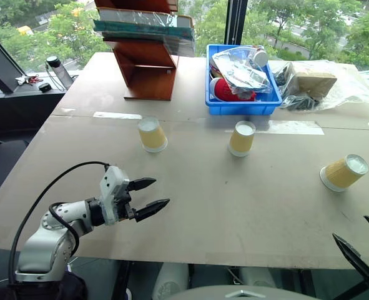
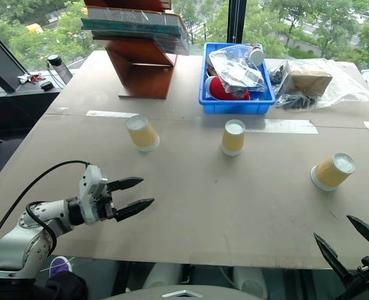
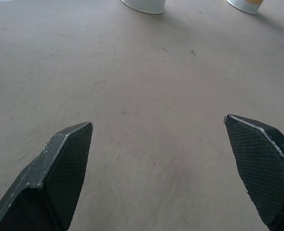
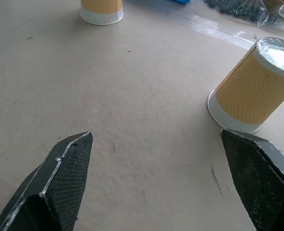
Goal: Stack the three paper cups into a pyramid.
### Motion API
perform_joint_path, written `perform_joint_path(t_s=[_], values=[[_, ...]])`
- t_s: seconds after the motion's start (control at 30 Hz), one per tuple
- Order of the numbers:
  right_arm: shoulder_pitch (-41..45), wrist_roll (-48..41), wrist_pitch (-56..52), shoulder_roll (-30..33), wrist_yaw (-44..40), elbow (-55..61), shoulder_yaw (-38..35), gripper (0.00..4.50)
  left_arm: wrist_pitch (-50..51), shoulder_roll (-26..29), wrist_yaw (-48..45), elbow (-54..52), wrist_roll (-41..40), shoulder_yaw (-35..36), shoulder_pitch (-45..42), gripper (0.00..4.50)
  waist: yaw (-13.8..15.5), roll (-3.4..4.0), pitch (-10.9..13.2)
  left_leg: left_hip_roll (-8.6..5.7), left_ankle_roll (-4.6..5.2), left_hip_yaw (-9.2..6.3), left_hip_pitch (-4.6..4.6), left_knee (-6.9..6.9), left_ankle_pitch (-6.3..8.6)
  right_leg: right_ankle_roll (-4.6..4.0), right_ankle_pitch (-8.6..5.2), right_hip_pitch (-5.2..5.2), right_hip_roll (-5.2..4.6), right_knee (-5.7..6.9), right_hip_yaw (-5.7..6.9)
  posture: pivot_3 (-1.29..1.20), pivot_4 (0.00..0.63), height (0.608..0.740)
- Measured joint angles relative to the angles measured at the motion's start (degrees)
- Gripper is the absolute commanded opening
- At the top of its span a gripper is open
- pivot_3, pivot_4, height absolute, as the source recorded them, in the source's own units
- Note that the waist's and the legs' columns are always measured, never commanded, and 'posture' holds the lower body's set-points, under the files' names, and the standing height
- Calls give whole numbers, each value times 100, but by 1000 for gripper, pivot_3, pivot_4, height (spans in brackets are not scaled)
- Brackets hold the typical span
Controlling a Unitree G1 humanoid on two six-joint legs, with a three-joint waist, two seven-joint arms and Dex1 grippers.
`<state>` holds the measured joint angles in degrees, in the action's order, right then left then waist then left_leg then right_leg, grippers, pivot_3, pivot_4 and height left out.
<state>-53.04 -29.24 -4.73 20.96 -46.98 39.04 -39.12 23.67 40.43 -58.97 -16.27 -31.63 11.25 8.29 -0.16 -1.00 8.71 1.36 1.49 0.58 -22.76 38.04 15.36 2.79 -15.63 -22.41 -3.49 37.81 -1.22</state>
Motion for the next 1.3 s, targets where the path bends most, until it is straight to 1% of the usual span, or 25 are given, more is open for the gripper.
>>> perform_joint_path(t_s=[0.07, 0.1, 0.17, 0.2, 0.23, 0.27, 0.33, 0.37, 0.4, 0.47, 0.57, 0.7, 0.83, 1.0, 1.3], values=[[6, 2, 11, 2, -1, -11, 2, 4182, -3, 0, 0, 0, 0, 0, 0, 4500, 1, 0, 0, 0, 0, 0, 0, -3, 0, -1, 0, 0, -1, -1, 0, 0, 150, 740], [190, 81, -79, -1, 212, -4, 83, 4182, -20, -67, 90, 44, 24, -2, -105, 4500, 1, -3, 0, 0, 0, -1, 2, -6, 0, -1, 0, 1, -2, -4, 1, 0, 150, 740], [1252, 362, -538, -11, 1016, 164, 664, 4182, -106, -496, 445, 219, 61, -69, -870, 4500, 1, -9, 2, 1, 0, -2, -7, 30, -1, -15, 12, -3, -13, 12, 24, 0, 150, 740], [1587, 513, -811, 6, 1384, 419, 931, 4182, -178, -544, 457, 147, 48, -118, -1099, 4500, 1, 3, -5, -4, 1, 1, -4, 28, -2, -16, 14, -1, -15, 13, 24, 0, 150, 740], [1674, 572, -905, 10, 1510, 508, 995, 4182, -200, -544, 443, 108, 42, -133, -1163, 4500, 5, 11, -11, -5, 1, 2, -4, 28, -2, -16, 13, -1, -14, 13, 24, 0, 150, 740], [1894, 708, -1163, 14, 1836, 630, 1063, 4182, -213, -517, 338, 52, -26, -139, -1205, 4500, 10, 18, -16, -7, 1, 3, 0, 21, -2, -16, 12, 0, -13, 11, 25, 0, 150, 740], [2453, 971, -1763, -121, 2694, 687, 1061, 4182, -134, -352, -196, -90, -270, -365, -1220, 4500, 12, 17, -15, -8, 1, 4, -6, 16, -2, -14, 12, -3, -5, 9, 31, 0, 150, 740], [2506, 1010, -1834, -146, 2833, 705, 1058, 4182, -130, -343, -299, -138, -314, -407, -1223, 4500, 16, 18, -15, -8, 0, 3, -8, 15, -2, -12, 12, -6, 1, 9, 32, 0, 150, 740], [2594, 1098, -1966, -197, 3050, 725, 1058, 4182, -131, -289, -481, -197, -402, -458, -1223, 4500, 32, 19, -15, -9, 0, 3, -9, 11, -2, 11, 16, -6, 25, 10, 34, 0, 150, 740], [2844, 1253, -2206, -413, 3543, 729, 985, 4182, -92, -186, -748, -326, -533, -528, -1310, 4500, 68, 21, -14, -8, -1, 4, -11, 7, -1, 15, 16, -11, 36, 8, 30, 0, 150, 740], [3057, 1350, -2413, -619, 4001, 742, 920, 4182, -34, -184, -832, -409, -681, -586, -1586, 4500, 94, 22, -13, -9, -1, 11, -9, 6, -1, 18, 17, -11, 44, 9, 33, 0, 150, 740], [3260, 1345, -2700, -710, 4296, 614, 871, 4182, 47, -190, -830, -478, -785, -699, -1730, 4500, 54, 22, -13, -10, 3, 29, -2, 8, 0, 21, 18, -11, 47, 9, 20, 0, 150, 740], [3826, 1173, -2981, -773, 4476, 196, 717, 4182, 91, -209, -822, -490, -803, -736, -1772, 4500, -23, 21, -11, -8, 3, 28, -1, 11, 0, 21, 18, -11, 55, 11, 18, 0, 150, 740], [4260, 891, -3288, -755, 4504, -23, 677, 4182, 81, -225, -823, -492, -803, -737, -1768, 4500, -54, 22, -11, -5, 3, 26, 1, 11, 0, 21, 18, -12, 65, 15, 18, 0, 150, 740], [4505, 583, -3678, -539, 4500, -93, 631, 4182, 139, -229, -732, -601, -852, -740, -1759, 4500, -56, 21, -12, -5, 3, 29, 1, 11, 0, 22, 18, -12, 63, 14, 13, 0, 150, 740]])
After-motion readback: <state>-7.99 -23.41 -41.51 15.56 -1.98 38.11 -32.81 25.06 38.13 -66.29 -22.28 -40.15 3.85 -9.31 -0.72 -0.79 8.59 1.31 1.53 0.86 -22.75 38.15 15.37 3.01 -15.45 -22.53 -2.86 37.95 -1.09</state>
